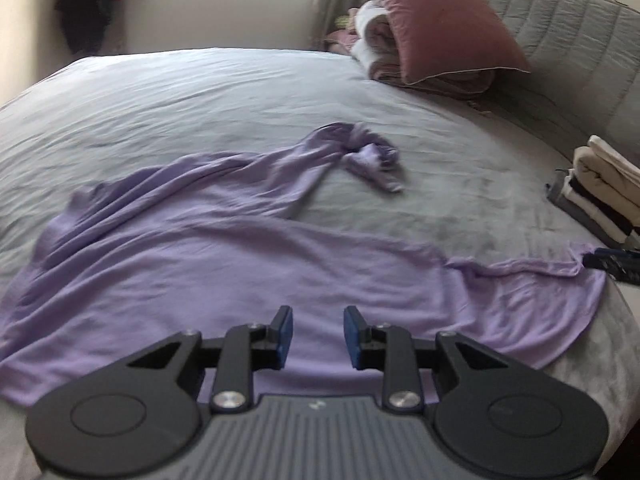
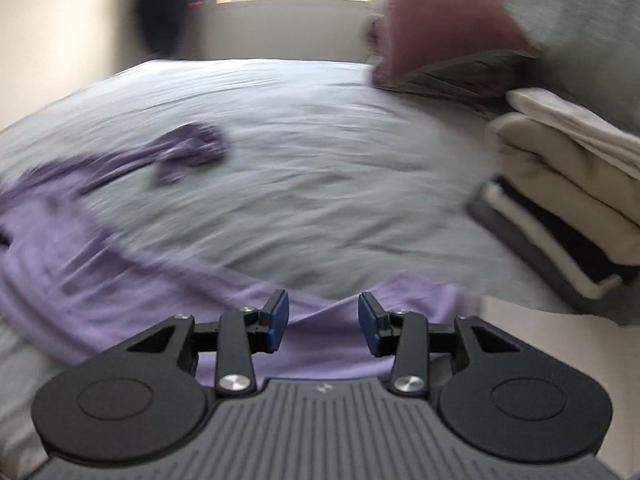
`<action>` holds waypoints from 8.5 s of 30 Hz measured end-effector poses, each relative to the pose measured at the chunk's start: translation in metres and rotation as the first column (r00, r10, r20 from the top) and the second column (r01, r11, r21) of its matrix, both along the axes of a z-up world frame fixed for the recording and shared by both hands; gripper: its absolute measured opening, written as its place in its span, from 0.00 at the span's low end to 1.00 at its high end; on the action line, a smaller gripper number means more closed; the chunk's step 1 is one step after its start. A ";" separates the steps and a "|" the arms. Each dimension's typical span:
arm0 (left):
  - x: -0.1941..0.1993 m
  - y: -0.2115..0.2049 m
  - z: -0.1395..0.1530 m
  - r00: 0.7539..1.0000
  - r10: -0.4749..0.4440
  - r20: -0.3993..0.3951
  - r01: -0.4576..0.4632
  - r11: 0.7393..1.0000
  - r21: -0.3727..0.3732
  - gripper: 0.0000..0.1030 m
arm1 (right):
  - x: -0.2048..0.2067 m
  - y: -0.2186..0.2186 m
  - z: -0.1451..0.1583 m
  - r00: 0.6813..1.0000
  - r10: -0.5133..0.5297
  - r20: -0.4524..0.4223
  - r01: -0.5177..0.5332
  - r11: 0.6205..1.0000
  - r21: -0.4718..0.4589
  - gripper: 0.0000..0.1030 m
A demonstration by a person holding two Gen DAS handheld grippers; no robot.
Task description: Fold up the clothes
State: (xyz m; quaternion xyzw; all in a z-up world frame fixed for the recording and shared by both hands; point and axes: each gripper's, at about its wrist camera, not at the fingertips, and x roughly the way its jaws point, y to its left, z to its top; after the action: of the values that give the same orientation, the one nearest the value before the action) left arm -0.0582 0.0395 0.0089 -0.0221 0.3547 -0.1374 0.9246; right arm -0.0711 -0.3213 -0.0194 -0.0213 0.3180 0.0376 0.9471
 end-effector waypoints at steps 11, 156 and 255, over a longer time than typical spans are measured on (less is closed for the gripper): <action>0.024 -0.063 -0.002 0.954 -0.262 0.147 0.264 0.964 0.005 0.28 | 0.048 -0.029 -0.011 0.969 -0.215 -0.121 0.230 0.966 0.122 0.41; 0.153 0.206 -0.034 0.966 0.257 0.018 -0.256 0.966 -0.022 0.50 | 0.241 0.289 -0.010 0.889 0.458 -0.030 -0.449 0.881 0.153 0.44; 0.152 0.023 -0.050 0.973 0.148 0.178 -0.189 0.952 0.241 0.53 | 0.241 0.068 0.007 0.980 -0.163 0.109 0.183 0.963 -0.197 0.02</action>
State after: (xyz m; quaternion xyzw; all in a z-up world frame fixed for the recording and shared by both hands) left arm 0.0942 0.0625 -0.0414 0.0783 0.2920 -0.0123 0.9531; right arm 0.1702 -0.2530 -0.0120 -0.0933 0.2768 -0.0795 0.9531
